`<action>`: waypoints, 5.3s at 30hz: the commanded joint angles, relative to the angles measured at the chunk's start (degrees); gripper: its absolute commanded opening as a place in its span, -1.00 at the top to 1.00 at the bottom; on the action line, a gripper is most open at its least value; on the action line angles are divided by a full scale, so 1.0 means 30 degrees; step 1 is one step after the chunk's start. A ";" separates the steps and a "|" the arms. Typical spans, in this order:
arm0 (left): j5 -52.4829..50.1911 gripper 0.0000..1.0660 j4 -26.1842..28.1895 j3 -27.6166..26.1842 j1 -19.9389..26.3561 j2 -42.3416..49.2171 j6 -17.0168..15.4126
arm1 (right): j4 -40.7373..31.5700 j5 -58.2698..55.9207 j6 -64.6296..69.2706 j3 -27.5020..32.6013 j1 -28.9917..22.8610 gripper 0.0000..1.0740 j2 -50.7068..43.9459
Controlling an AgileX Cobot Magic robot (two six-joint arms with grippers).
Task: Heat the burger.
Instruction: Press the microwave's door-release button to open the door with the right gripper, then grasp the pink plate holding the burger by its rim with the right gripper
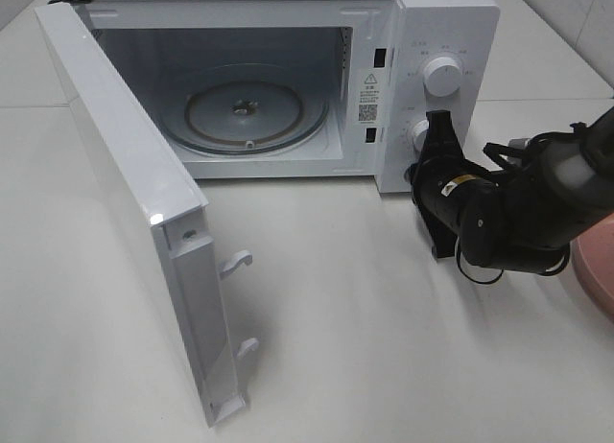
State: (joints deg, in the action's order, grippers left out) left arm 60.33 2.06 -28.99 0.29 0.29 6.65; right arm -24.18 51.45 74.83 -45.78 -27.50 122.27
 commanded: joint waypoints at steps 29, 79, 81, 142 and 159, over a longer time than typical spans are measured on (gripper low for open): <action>-0.0134 -0.92 0.0038 0.0019 0.0038 0.0363 -0.0095 | -0.0210 0.0898 0.0172 0.1070 -0.0917 1.00 -0.0936; -0.0134 -0.92 0.0038 0.0019 0.0038 0.0363 -0.0095 | 0.2387 -2.6394 -2.3568 0.0974 -0.0859 1.00 -1.2376; -0.0134 -0.92 0.0038 0.0019 0.0038 0.0363 -0.0095 | 0.3457 -2.7712 -2.2880 0.0382 -0.0859 0.98 -1.2376; -0.0134 -0.92 0.0038 0.0019 0.0038 0.0363 -0.0095 | 1.1154 -3.0023 -2.2613 -0.3820 0.8766 -0.56 -0.4374; -0.0134 -0.92 0.0038 0.0019 0.0038 0.0363 -0.0095 | 1.0371 -3.0023 -2.5191 -0.3820 0.8919 -0.24 -0.3304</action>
State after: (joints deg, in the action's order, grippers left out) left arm 60.33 2.01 -28.99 0.29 0.29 6.65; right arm 7.10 -38.62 1.20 -57.41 -0.97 111.61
